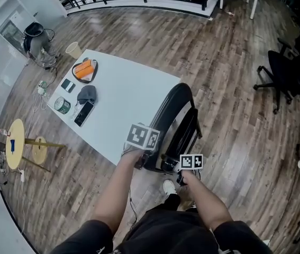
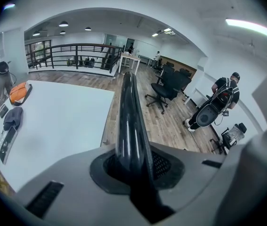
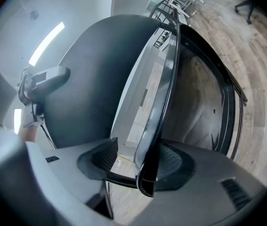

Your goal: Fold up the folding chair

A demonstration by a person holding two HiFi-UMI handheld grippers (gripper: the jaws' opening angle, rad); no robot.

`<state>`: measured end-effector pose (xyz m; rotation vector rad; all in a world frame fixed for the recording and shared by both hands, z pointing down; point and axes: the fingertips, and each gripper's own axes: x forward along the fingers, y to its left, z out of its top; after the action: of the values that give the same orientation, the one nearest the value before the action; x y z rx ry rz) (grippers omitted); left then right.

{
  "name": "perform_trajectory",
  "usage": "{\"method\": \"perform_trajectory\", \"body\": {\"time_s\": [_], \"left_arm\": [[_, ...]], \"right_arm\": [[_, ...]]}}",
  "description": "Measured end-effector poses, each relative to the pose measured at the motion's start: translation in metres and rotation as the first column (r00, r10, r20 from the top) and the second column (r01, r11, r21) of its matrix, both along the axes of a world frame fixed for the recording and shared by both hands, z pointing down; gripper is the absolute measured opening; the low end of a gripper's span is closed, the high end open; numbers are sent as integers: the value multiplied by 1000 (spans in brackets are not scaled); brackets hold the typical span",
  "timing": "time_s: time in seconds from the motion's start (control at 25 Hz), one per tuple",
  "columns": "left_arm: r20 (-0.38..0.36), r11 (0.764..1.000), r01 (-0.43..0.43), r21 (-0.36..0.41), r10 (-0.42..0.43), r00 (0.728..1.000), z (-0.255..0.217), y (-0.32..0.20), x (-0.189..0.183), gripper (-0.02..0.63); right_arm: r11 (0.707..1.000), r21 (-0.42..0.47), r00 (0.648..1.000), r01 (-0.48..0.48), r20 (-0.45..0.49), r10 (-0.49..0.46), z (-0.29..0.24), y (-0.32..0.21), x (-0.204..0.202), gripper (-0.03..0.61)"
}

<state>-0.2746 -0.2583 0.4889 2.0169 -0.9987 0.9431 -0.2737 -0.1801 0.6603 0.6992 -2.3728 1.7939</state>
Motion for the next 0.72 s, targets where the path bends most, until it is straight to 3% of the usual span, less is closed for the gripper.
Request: {"method": "perform_trajectory", "body": {"time_s": [0.72], "left_arm": [[-32,1000,0,-16,0,1000,17,-26,-56,66]], "right_arm": [[1000,-19,1000,10,1,-10,9,-21,-44,244]]}}
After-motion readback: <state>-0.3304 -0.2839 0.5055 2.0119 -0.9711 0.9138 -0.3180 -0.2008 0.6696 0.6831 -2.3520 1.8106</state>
